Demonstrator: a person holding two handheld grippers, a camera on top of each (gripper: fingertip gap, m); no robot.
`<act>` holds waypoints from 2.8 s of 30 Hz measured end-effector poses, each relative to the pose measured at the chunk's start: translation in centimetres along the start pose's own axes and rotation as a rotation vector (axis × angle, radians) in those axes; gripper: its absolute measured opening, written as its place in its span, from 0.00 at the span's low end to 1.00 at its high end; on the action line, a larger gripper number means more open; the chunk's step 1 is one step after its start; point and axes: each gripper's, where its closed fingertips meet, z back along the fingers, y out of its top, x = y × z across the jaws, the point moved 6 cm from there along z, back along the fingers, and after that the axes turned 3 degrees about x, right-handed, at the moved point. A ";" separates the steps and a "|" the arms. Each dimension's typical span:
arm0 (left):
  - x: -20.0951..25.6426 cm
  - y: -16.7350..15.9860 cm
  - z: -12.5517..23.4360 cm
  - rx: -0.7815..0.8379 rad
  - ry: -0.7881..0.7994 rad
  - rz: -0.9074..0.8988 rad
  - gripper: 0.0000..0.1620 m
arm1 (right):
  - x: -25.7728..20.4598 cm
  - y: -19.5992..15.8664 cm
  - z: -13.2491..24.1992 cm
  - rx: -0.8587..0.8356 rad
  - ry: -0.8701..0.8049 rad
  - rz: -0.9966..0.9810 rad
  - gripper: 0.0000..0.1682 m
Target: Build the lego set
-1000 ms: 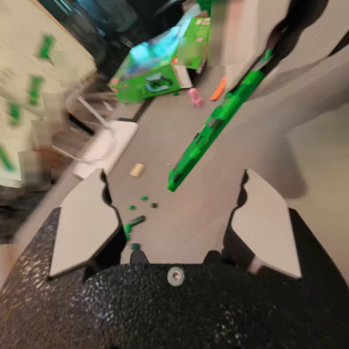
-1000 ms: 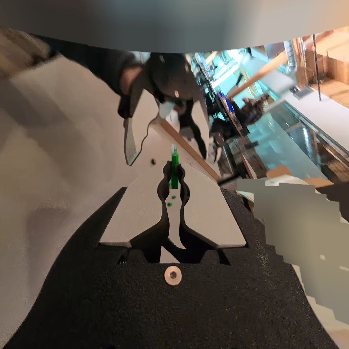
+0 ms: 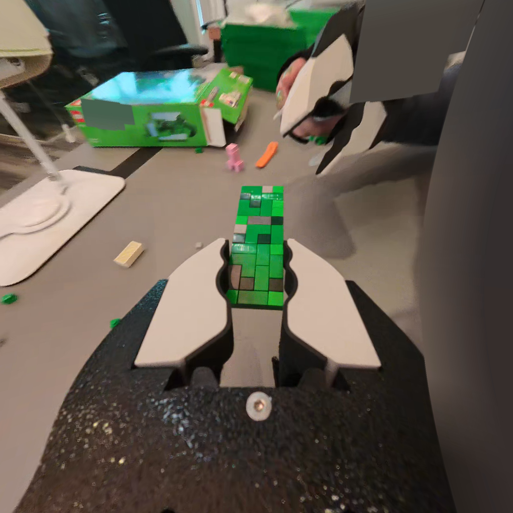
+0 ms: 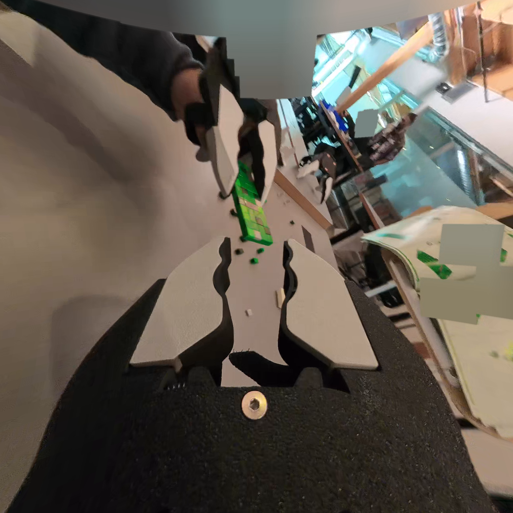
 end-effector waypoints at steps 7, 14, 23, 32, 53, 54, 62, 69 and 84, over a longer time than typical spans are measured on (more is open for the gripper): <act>0.1 -1.3 -2.0 0.002 0.057 0.046 0.22 | -2.0 -1.8 -4.3 -0.201 -0.192 0.418 0.18; -1.8 -0.8 -1.5 0.151 0.082 0.029 0.30 | -1.6 -4.6 -6.0 -0.247 -0.408 0.480 0.04; -12.2 -3.5 6.4 0.336 0.778 -0.125 0.42 | 2.1 -8.5 -7.9 -0.366 -0.546 0.396 0.04; -12.2 -4.0 6.6 0.415 0.814 -0.177 0.37 | 3.1 -9.2 -10.0 -0.359 -0.547 0.402 0.04; -10.2 -4.1 3.6 0.301 0.656 -0.368 0.26 | 2.7 -8.6 -9.3 -0.264 -0.513 0.325 0.04; -10.1 -4.1 3.7 0.303 0.649 -0.371 0.26 | 2.8 -8.7 -9.2 -0.263 -0.517 0.315 0.04; -7.9 -4.7 1.9 0.150 0.554 -0.588 0.29 | 2.6 -8.6 -9.1 -0.253 -0.504 0.311 0.04; -7.1 -4.9 1.0 0.114 0.509 -0.651 0.27 | 2.3 -8.5 -9.4 -0.256 -0.481 0.341 0.04; -7.1 -4.8 1.1 0.132 0.508 -0.633 0.27 | 1.9 -8.6 -9.5 -0.263 -0.455 0.355 0.04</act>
